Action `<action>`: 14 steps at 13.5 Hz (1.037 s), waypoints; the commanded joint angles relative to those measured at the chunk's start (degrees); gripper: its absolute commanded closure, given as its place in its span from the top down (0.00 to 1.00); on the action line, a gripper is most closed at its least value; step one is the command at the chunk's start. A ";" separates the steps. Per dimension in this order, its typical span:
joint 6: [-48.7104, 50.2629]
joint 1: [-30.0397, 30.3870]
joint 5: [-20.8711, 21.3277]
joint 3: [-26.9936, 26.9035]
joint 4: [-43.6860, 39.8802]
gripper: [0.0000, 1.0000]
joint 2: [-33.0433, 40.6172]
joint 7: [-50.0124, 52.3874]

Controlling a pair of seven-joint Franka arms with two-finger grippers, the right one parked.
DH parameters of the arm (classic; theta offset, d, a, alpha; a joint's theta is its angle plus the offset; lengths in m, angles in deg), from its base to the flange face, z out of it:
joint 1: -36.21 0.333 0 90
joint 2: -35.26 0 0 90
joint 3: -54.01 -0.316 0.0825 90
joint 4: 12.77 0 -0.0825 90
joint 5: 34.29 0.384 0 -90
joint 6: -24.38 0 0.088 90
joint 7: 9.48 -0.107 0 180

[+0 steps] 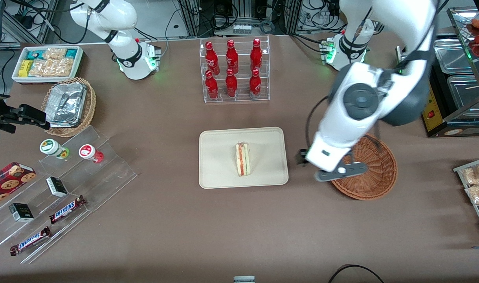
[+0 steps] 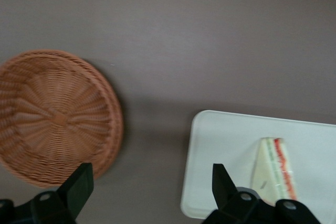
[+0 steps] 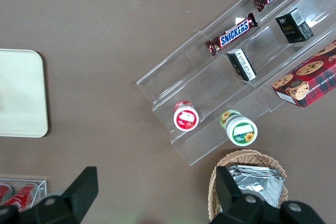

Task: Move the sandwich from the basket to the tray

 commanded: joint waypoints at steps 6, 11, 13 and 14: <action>7.63 11.87 -3.78 0.64 8.74 1.00 12.32 -17.60; 17.13 18.12 -4.05 3.54 8.57 1.00 16.63 -23.68; 20.11 19.44 -4.23 3.63 8.92 1.00 19.35 -23.77; 21.61 19.53 -4.31 3.54 8.92 1.00 20.49 -24.90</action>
